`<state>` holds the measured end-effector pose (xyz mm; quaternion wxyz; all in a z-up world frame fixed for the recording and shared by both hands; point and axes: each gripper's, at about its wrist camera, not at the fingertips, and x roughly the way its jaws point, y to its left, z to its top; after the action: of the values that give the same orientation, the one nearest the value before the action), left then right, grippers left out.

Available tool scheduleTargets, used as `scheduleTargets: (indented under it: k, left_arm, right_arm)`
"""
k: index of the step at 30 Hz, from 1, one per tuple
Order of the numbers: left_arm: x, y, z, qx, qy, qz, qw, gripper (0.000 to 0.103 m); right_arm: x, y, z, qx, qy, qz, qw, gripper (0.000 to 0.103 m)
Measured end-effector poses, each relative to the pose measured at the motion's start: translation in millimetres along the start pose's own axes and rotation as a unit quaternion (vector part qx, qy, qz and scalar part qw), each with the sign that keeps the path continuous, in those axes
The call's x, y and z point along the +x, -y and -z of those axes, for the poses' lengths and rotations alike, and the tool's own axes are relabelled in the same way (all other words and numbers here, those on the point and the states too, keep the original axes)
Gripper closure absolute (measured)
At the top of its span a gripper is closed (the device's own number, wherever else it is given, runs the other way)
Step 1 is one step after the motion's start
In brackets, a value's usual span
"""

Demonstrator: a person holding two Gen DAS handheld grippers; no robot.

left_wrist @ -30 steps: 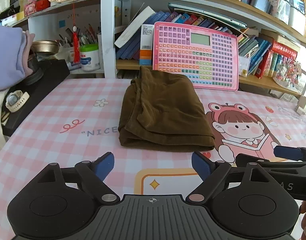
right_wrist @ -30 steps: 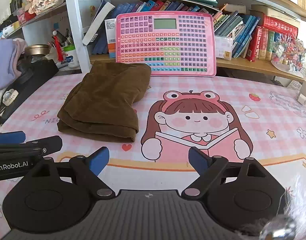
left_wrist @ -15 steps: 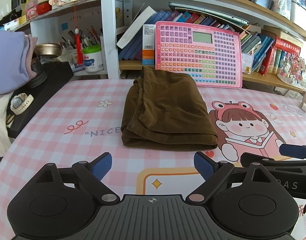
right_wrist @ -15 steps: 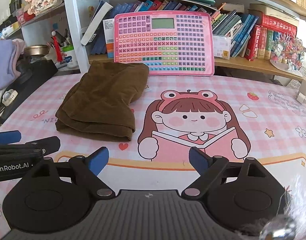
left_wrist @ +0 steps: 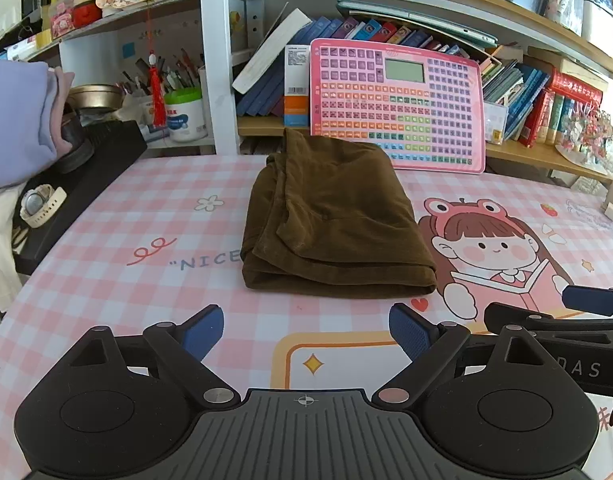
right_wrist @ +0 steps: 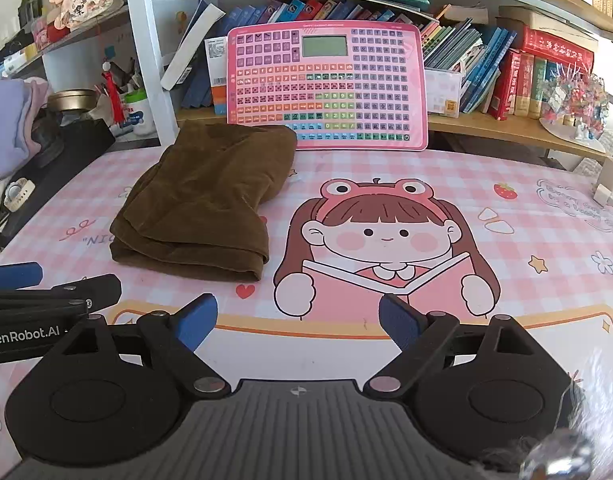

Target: Fold clothes

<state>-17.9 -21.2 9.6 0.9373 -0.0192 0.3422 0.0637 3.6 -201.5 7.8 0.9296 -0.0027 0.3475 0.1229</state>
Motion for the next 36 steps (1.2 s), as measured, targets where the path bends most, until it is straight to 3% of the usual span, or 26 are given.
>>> scheduleTargets:
  k: [36]
  left_arm:
    - [5.8, -2.1, 2.1, -0.005, -0.021, 0.007, 0.9997, 0.011]
  right_arm:
    - [3.1, -1.1, 0.7, 0.004, -0.011, 0.011, 1.000, 0.015]
